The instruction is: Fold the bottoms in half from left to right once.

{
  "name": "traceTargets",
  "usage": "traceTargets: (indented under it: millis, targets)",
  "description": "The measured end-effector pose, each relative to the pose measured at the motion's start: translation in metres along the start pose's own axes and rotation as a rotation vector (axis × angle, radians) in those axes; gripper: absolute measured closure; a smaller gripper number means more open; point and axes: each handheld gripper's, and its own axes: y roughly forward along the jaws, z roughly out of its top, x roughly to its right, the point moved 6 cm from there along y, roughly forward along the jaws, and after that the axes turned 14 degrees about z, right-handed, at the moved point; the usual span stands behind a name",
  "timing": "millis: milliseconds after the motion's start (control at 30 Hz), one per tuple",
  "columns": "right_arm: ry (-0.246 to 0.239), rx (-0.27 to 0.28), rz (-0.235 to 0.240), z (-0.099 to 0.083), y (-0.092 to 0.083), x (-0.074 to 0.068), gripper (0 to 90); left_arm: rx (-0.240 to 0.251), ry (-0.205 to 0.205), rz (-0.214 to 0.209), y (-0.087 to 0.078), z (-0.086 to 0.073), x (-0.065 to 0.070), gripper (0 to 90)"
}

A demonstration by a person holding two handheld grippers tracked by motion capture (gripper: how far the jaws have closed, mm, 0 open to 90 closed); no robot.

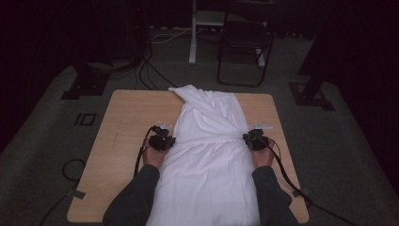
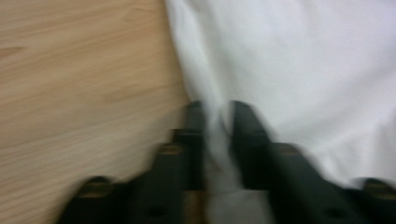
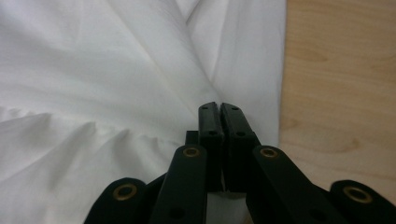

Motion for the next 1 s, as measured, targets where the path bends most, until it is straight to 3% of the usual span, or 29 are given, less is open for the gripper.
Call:
traceTargets:
  millis: [33, 100, 200, 267, 333, 500, 600, 667, 733, 833, 867, 900, 933, 1000]
  targets:
    - [0.008, 0.001, 0.009, -0.001, -0.001, -0.001, 87.4, 0.006, 0.024, 0.027, -0.002, -0.002, 0.001, 86.0]
    - [-0.006, -0.006, 0.025, -0.007, -0.004, -0.005, 87.2, 0.024, 0.030, 0.034, -0.008, -0.010, 0.001, 87.3]
    - [-0.030, -0.002, 0.058, -0.018, -0.012, -0.015, 87.2, 0.039, -0.027, -0.003, -0.019, -0.026, -0.004, 87.6]
    - [-0.034, 0.004, 0.074, -0.023, -0.016, -0.019, 87.1, 0.045, -0.033, -0.011, -0.023, -0.032, -0.005, 87.6]
    - [-0.029, 0.011, 0.116, -0.038, -0.027, -0.030, 87.1, 0.065, -0.016, -0.018, -0.039, -0.050, -0.003, 87.5]
    - [-0.057, -0.005, 0.153, -0.063, -0.049, -0.055, 86.8, 0.080, 0.002, -0.035, -0.066, -0.080, 0.003, 87.2]
    - [-0.070, -0.037, 0.168, -0.076, -0.061, -0.068, 86.7, 0.073, 0.026, -0.044, -0.078, -0.092, 0.006, 86.9]
    - [-0.043, -0.069, 0.210, -0.081, -0.068, -0.072, 83.1, 0.082, 0.041, -0.044, -0.080, -0.094, 0.008, 86.1]
    - [-0.045, -0.094, 0.237, -0.077, -0.073, -0.073, 70.4, 0.093, 0.050, -0.045, -0.079, -0.093, 0.008, 82.1]
    - [-0.104, -0.050, 0.234, -0.054, -0.074, -0.076, 52.4, 0.095, 0.029, -0.048, -0.076, -0.091, 0.008, 77.5]
    - [-0.104, -0.050, 0.234, -0.054, -0.074, -0.076, 52.4, 0.095, 0.029, -0.048, -0.076, -0.091, 0.008, 74.1]
    - [-0.113, -0.043, 0.232, -0.045, -0.072, -0.078, 48.5, 0.101, 0.023, -0.043, -0.075, -0.091, 0.008, 74.1]
    - [-0.162, -0.040, 0.231, -0.026, -0.062, -0.084, 44.9, 0.102, 0.019, -0.044, -0.074, -0.090, 0.008, 68.0]
    - [-0.205, -0.055, 0.226, -0.010, -0.046, -0.090, 40.4, 0.105, 0.012, -0.040, -0.073, -0.090, 0.007, 62.5]
